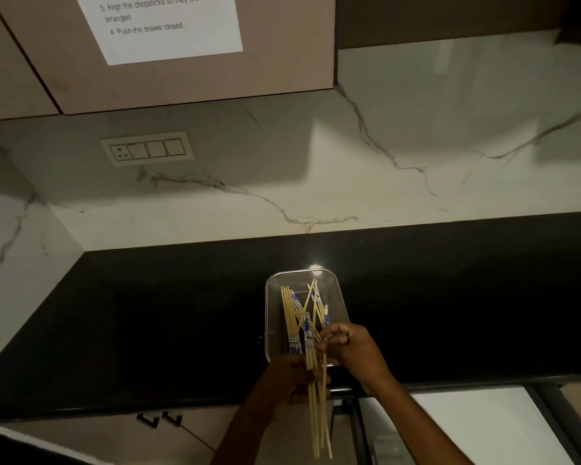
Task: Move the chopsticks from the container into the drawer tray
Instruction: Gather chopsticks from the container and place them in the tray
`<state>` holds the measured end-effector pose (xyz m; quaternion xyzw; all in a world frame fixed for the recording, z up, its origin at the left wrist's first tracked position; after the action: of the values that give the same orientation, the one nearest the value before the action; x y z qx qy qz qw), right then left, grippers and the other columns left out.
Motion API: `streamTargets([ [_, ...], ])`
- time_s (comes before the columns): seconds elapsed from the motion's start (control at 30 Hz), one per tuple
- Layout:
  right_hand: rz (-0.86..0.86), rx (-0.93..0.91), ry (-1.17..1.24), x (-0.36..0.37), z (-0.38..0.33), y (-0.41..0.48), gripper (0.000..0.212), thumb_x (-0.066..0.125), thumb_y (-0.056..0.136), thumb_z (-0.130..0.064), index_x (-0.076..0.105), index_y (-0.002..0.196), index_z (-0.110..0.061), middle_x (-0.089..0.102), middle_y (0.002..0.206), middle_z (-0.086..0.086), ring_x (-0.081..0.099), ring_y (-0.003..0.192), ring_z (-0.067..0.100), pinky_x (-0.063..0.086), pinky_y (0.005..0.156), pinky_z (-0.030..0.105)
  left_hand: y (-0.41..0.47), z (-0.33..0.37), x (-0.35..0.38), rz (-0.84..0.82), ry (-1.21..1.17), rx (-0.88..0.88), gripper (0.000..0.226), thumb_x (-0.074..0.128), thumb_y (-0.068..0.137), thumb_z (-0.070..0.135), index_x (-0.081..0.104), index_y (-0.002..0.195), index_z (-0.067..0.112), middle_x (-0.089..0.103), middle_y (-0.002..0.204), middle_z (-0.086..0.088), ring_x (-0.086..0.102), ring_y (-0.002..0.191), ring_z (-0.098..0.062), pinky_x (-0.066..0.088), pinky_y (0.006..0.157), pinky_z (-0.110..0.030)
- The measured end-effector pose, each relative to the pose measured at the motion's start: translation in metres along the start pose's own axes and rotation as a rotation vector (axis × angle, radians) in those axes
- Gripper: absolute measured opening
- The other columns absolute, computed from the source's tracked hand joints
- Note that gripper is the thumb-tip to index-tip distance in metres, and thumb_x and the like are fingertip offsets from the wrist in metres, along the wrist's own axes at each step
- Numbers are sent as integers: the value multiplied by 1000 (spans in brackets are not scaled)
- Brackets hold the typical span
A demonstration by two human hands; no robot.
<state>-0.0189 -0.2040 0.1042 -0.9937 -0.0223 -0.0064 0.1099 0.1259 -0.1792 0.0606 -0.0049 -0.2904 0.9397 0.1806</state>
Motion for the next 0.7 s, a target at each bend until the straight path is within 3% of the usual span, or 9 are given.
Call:
streamTargets([
  [0.2,3,94,38,-4,10,-8,37,74,82,1,61,112,-16,76,100,18,76,93,31,61,86,52,-8,5,7,18,124,51,14,68,93,13,74,106,10,81,99,-8,79,90,-23,63,71,-28],
  [0.57,55,142,54,-12,23,-23,43,76,81,-2,61,119,-18,78,97,10,78,89,20,64,81,36,-11,7,20,7,258,59,12,73,90,13,75,101,15,81,95,-4,80,87,-19,64,73,-29],
  [0.7,61,199,61,-17,31,-27,44,79,80,-4,62,117,-20,78,99,11,78,90,20,63,85,37,-10,3,25,-5,280,60,11,71,91,12,76,99,18,81,95,-2,80,87,-18,64,75,-30],
])
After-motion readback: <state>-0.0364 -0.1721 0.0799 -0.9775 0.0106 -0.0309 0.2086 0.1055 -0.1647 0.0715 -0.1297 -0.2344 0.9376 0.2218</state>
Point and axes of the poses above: each hand's wrist, its own y-axis towards the middle knuckle, its own x-axis out of the palm, z = x × y, the point moved 10 cm from there along y, towards the middle knuckle
